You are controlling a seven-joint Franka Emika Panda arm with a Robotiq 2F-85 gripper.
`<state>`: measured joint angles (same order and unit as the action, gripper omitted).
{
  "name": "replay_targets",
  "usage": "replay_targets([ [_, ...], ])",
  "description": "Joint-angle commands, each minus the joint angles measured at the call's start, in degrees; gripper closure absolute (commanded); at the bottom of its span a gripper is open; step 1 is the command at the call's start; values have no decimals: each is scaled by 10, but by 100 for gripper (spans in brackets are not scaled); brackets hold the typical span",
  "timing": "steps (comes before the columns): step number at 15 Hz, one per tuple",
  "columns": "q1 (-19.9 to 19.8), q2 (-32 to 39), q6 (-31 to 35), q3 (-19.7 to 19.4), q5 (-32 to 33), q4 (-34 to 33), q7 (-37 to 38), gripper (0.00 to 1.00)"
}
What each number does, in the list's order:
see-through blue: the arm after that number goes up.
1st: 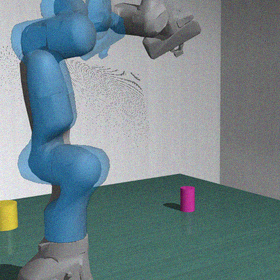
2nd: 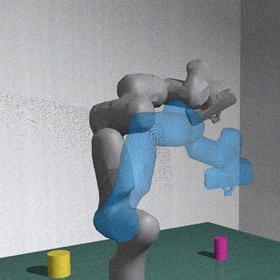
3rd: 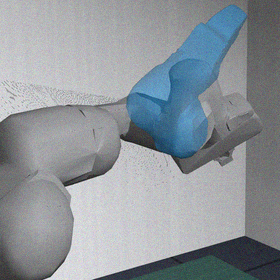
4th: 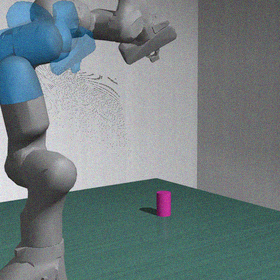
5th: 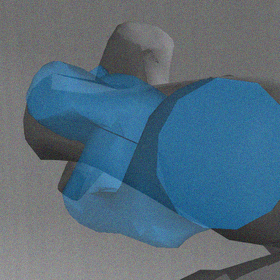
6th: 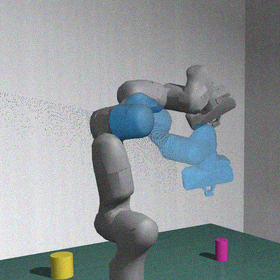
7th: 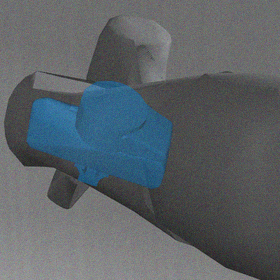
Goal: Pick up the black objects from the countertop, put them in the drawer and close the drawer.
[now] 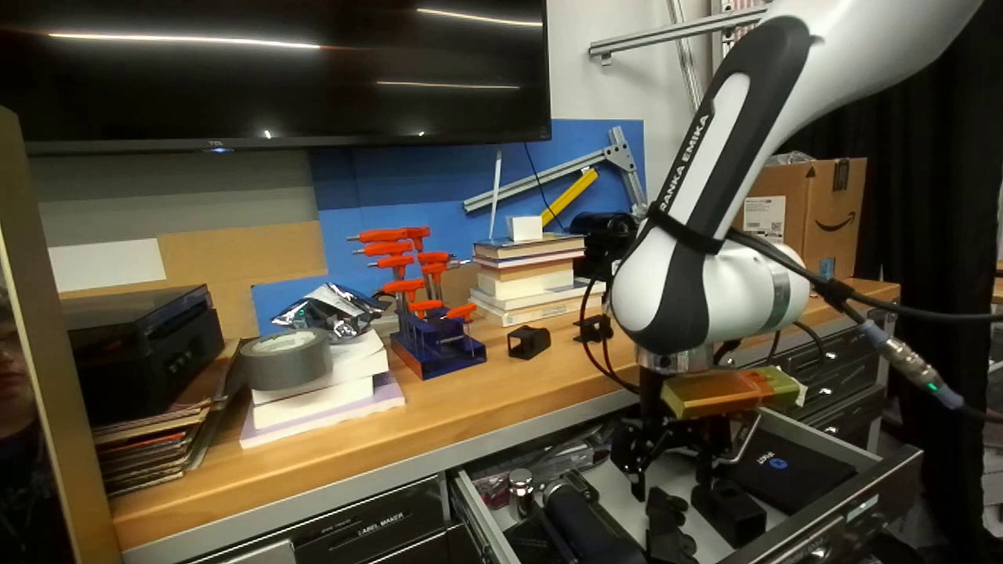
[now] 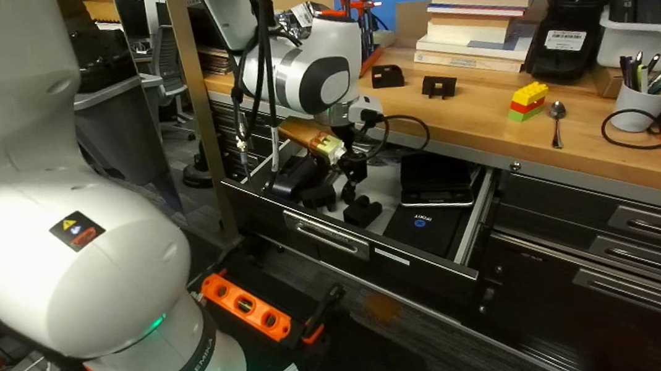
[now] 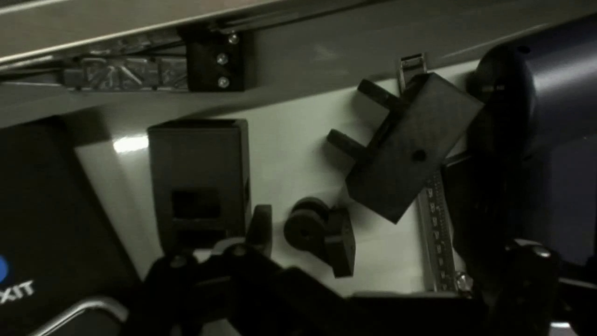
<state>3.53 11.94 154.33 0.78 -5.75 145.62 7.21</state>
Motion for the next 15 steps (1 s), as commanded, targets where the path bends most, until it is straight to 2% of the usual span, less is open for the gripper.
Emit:
replay_targets([
  [1,9,-109,-70,-20,77,12,48,0],
  [3,-3,-149,-126,-16,109,-12,47,0],
  [5,-13,-170,-174,-11,112,-46,22,0],
  [8,-20,-159,-221,-12,102,-119,-20,0],
  [11,-24,-126,-230,-15,97,-181,-76,0],
  [15,-37,-69,-215,-22,77,-238,-209,0],
])
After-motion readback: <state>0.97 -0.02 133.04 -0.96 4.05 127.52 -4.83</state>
